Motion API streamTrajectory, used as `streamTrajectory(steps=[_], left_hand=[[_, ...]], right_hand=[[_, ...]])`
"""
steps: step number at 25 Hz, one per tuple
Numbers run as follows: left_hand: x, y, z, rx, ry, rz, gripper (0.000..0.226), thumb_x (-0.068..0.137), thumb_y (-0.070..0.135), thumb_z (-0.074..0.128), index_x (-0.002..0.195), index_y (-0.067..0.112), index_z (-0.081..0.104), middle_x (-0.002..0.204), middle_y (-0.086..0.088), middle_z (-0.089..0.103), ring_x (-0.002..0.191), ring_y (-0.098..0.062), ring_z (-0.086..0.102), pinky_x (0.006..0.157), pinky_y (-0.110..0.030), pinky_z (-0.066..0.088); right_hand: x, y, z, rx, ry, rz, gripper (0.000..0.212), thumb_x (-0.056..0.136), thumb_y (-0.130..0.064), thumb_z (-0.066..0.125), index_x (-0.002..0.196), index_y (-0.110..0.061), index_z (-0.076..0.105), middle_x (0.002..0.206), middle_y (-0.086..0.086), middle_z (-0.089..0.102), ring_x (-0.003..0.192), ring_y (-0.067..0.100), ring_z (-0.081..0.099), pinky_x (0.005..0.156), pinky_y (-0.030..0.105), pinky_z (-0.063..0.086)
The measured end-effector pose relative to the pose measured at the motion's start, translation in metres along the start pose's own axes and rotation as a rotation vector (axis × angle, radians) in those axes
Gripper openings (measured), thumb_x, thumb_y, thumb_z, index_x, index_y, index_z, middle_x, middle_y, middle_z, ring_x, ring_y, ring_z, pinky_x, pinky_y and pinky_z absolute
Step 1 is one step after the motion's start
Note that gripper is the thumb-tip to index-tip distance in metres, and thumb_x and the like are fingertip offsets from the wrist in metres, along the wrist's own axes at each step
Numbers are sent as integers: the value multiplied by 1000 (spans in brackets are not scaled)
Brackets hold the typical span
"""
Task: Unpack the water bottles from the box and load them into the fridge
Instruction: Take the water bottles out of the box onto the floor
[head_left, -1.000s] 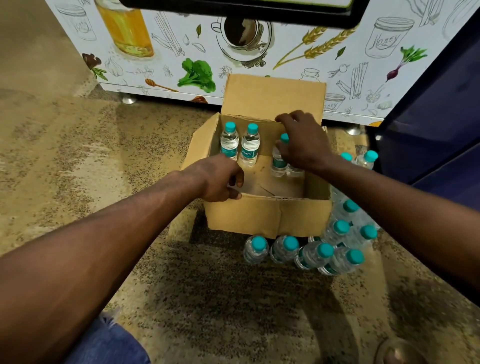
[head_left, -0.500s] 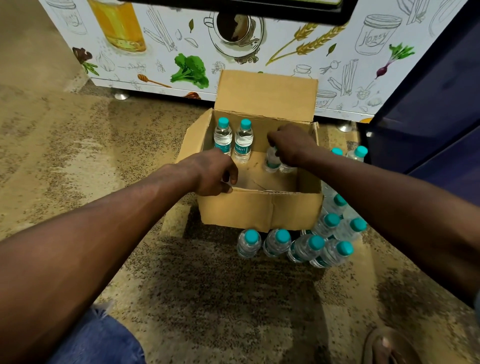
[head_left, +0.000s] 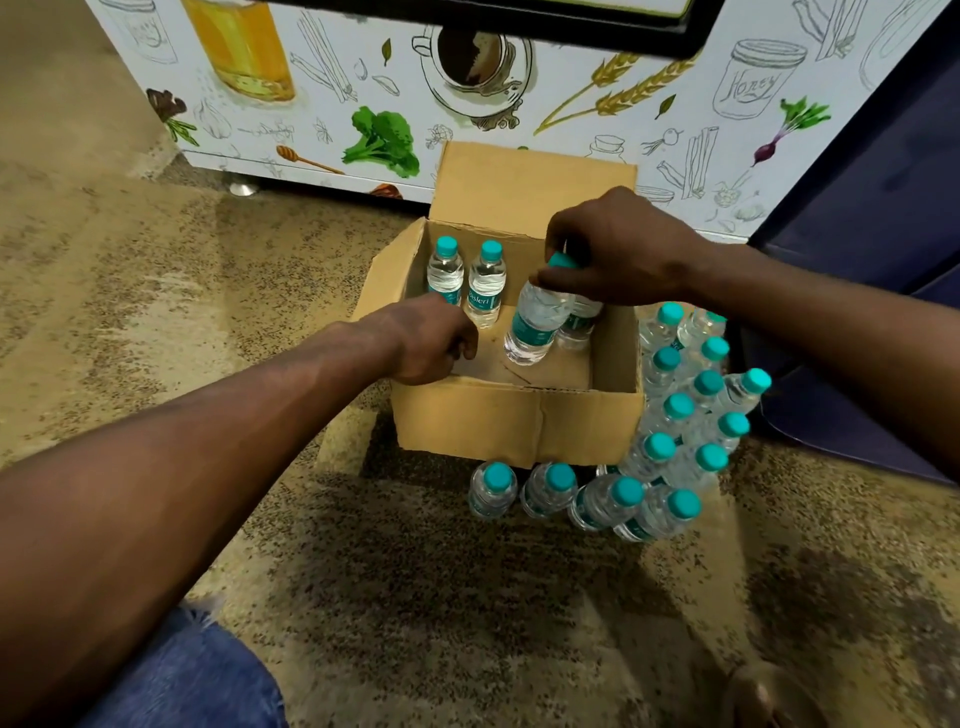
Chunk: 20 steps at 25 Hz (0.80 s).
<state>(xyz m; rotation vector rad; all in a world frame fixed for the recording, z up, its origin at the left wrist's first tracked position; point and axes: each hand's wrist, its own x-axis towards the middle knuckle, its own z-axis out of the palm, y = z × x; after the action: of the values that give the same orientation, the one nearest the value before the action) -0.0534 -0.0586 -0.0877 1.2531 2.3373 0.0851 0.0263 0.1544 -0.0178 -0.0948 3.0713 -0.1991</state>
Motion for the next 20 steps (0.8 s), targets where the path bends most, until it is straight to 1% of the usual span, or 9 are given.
streamTrajectory(steps=[2,4,7,9,10,12,14,17,20], left_hand=[[1,1,-1,-10,-12,0,38,91,5,57,124,21,64,116,0,67,105,-15,62,96,-36,54],[0,4,-4,-54,-8,18,42,90,9,64,129,23,61,117,2,67,104,-12,62,94,-31,53],[-2,12,-7,-144,-4,88,61,81,31,79,137,22,55,127,4,64,112,-9,60,94,-25,50],[-4,20,-7,-191,20,127,82,74,46,83,144,24,48,140,7,57,122,-10,55,101,-29,47],[-6,23,-7,-247,49,143,86,72,48,84,146,27,45,143,9,54,125,-9,53,104,-33,46],[-10,26,-9,-396,135,166,80,73,42,86,142,28,48,140,11,57,123,-7,54,105,-39,48],[-13,27,-13,-513,165,170,74,69,37,89,134,26,55,129,12,64,116,-6,59,101,-40,52],[-18,31,-15,-640,99,178,80,62,31,94,131,25,56,124,10,67,114,-8,64,100,-40,54],[-22,33,-16,-669,35,164,80,63,16,92,132,28,54,126,10,65,118,-7,62,103,-38,52]], right_hand=[[-14,-15,-13,33,52,-46,39,91,-50,65,103,-14,70,84,3,66,70,18,54,68,35,50],[-25,-28,-20,94,82,-71,34,91,-50,65,103,-19,71,74,-6,58,62,10,52,63,30,44],[-32,-37,-23,106,151,-73,32,92,-49,64,100,-19,72,76,-6,57,68,17,54,65,31,42],[-33,-37,-27,134,183,-42,36,91,-50,64,100,-17,73,79,-5,59,71,17,56,65,31,43],[-33,-36,-31,158,177,-34,36,91,-50,65,101,-16,74,78,-7,59,68,13,57,62,29,43],[-33,-39,-36,186,158,-33,34,90,-48,66,99,-16,74,71,-13,56,63,3,55,58,24,42],[-33,-42,-34,181,199,-33,34,90,-49,67,93,-15,74,68,-12,55,61,4,53,58,25,40],[-31,-47,-29,218,261,-26,44,87,-58,65,85,-14,74,64,-11,57,59,5,54,56,25,39],[-35,-49,-38,209,128,-140,55,77,-70,65,96,-19,73,70,-12,61,60,-3,55,55,17,39]])
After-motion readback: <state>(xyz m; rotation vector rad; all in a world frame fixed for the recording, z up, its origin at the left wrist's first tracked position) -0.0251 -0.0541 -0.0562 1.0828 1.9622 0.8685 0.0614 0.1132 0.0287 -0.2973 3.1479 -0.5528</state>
